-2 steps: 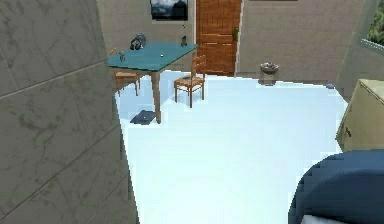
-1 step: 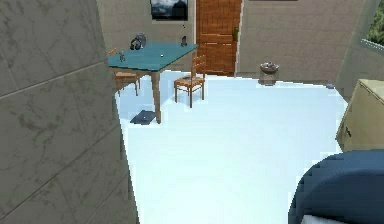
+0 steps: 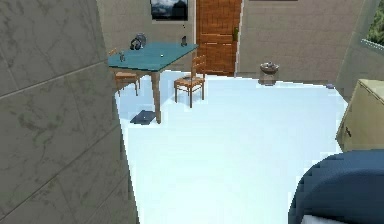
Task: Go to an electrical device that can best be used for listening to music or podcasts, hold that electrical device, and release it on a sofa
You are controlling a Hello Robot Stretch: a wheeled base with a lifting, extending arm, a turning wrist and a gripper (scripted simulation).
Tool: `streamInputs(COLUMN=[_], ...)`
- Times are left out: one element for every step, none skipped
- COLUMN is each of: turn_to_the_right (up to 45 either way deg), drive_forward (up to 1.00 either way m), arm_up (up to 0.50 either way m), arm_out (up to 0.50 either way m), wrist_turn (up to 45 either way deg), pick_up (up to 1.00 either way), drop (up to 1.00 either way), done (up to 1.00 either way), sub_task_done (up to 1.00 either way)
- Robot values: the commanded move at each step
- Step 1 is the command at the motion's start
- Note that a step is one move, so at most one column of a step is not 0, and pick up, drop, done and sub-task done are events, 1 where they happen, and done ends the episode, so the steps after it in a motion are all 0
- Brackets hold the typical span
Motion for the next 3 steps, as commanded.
streamInputs(turn_to_the_right=[0.0, 0.0, 0.0], drive_forward=[0.00, 0.00, 0.00], arm_up=[0.00, -0.38, -0.32], arm_out=[0.00, 0.00, 0.00], wrist_turn=[45.0, 0.0, 0.0], pick_up=[0.00, 0.00, 0.00], drop=[0.00, 0.00, 0.00], done=[0.00, 0.00, 0.00], sub_task_done=[0.00, 0.00, 0.00])
